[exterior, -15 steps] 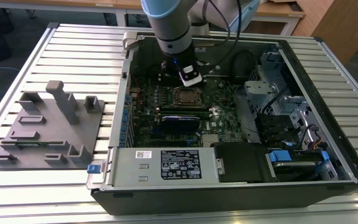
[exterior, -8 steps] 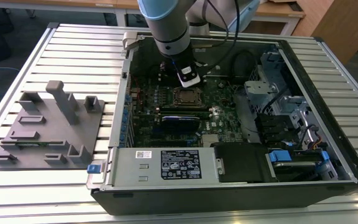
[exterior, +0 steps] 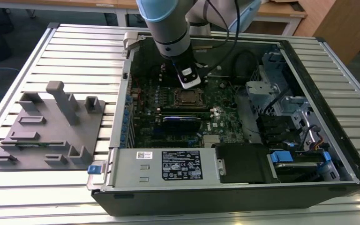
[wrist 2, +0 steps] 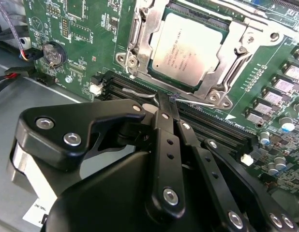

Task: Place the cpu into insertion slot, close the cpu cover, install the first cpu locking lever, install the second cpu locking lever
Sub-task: 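Install the first cpu locking lever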

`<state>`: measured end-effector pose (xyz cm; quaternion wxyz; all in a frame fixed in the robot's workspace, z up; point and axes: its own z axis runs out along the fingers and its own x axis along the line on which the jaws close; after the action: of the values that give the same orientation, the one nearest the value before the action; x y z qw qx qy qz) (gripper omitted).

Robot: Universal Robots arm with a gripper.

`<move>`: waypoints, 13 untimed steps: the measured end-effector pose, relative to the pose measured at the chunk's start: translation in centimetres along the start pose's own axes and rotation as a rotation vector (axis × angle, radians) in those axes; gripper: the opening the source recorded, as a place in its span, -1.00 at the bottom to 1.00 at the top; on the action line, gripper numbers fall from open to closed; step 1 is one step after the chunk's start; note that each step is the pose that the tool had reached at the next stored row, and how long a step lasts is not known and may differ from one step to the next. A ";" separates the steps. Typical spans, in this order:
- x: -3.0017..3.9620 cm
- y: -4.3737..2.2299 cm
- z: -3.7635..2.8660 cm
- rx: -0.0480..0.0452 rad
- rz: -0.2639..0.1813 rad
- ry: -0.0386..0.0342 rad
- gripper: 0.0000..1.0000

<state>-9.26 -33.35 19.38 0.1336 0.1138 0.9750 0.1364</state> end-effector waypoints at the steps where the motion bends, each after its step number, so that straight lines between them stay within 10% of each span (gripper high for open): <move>1: 0.04 -0.01 -0.01 -0.0002 0.000 -0.0001 -0.80; 13: 0.69 0.03 -0.01 -0.0001 0.002 -0.0027 -0.80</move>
<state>-9.90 -33.15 19.24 0.1347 0.1151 0.9747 0.1365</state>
